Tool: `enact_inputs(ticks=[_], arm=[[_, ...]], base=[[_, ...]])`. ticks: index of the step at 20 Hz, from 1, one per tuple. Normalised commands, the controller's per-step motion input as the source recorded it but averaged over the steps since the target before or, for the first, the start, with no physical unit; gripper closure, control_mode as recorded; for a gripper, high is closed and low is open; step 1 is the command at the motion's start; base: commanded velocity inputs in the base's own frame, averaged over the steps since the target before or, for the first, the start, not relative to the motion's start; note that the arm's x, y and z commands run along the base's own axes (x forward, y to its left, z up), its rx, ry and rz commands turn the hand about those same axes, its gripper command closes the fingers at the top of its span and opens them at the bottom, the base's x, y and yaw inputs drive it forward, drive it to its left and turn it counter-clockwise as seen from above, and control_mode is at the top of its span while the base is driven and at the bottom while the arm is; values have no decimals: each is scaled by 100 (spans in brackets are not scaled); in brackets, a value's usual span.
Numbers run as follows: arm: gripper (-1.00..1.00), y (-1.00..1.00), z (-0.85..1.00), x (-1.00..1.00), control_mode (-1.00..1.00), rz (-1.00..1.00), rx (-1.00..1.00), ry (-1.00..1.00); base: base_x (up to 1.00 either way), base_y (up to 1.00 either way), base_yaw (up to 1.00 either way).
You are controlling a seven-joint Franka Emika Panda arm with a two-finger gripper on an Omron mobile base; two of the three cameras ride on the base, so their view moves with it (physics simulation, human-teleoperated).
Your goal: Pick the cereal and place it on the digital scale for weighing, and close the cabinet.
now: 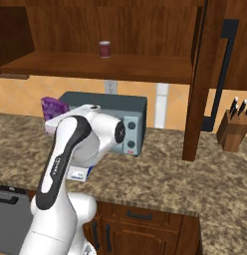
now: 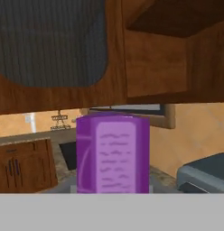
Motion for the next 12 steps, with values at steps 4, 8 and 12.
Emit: enact_inputs(ticks=[4,8,12], arm=[[100,0,-68,21,-100,12,0,8],[100,0,-61,7,-100,6,0,1],[100,0,-41,7,-100,3,0,-4]], base=[[0,0,0],[0,0,0],[0,0,0]])
